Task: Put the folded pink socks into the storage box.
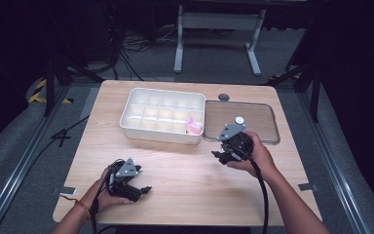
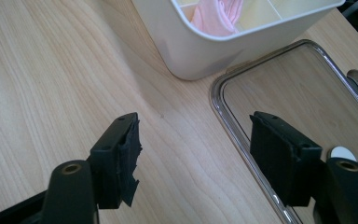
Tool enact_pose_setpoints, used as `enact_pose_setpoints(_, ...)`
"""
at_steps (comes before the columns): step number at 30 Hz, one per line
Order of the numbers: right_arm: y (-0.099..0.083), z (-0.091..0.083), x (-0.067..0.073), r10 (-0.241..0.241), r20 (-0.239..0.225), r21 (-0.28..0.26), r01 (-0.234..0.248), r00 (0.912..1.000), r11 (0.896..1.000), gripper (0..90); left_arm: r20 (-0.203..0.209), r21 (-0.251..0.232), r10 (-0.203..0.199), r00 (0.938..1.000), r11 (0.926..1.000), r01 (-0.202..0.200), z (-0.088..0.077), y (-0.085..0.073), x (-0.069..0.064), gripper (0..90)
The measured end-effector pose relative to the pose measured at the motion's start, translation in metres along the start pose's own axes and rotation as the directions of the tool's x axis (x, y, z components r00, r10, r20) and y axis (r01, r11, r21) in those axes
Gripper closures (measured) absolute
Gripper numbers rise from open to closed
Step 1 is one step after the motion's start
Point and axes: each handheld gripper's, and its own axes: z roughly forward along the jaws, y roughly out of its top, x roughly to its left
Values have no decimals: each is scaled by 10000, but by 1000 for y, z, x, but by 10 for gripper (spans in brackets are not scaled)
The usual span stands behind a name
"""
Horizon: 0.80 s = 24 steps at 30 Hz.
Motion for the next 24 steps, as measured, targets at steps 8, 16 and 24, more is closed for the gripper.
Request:
enact_pose_setpoints(8,-23,-2,4,-33,73,209,31,10000,9998,347,-27,11,3,10000,10000,-3,0,0,0,151)
enact_pose_setpoints(16,-45,-7,5,177,258,157,-181,9995,9997,336,-21,26,-19,10000,10000,19,0,0,0,152)
enact_pose_setpoints(24,-65,-9,8,306,219,144,-309,9993,9994,333,-26,27,-12,10000,10000,13,0,0,0,152)
